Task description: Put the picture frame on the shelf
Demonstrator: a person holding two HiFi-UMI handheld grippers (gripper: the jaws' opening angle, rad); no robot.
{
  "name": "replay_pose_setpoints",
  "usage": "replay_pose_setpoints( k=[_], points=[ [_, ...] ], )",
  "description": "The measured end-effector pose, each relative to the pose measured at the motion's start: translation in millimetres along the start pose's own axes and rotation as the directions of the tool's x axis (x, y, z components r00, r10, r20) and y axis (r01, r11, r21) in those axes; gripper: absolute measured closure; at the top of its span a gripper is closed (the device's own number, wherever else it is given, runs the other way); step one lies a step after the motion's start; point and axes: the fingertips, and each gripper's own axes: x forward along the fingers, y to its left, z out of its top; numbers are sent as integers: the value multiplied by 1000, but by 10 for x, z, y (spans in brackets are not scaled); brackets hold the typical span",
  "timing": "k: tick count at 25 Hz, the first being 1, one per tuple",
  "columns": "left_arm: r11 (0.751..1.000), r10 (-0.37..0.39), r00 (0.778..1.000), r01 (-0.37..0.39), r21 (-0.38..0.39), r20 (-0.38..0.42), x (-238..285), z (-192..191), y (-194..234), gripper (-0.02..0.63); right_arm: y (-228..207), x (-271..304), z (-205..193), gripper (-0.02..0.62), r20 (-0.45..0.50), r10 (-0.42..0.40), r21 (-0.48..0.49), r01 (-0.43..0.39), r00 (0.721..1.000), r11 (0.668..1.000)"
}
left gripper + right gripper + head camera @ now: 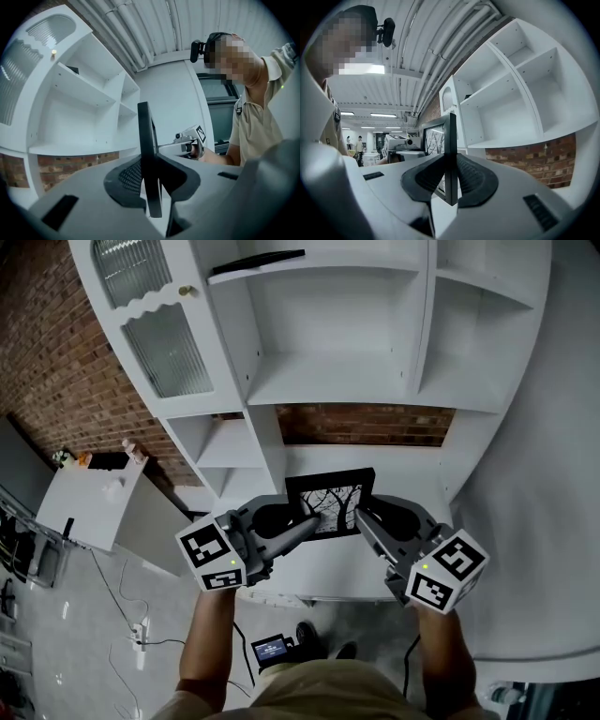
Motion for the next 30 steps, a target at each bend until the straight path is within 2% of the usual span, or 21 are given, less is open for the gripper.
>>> replay_pose_setpoints(
  k=[6,10,16,19,24,30],
  points=[
    [999,27,999,-28,37,25,-133,133,414,548,-111,408,163,518,-4,-16,-21,16,1000,1000],
    [998,35,997,-39,51,69,-285,252,753,540,-175,704,278,518,9,-38,-35,38,999,999],
    [998,46,991,-52,45,126,-446,342,1271,528,-345,1144,432,518,20,-82,-54,83,996,995],
    [996,76,986,-82,32,151,-517,377,1596,528,-500,1404,492,518,12,-91,-51,91,996,995],
    [992,117,979,-123,27,168,-586,375,1806,528,-620,1575,501,518,7,-77,-40,77,997,996],
    [981,181,963,-192,37,197,-629,455,1752,528,-601,1569,550,518,21,-34,-35,35,999,999]
  ],
)
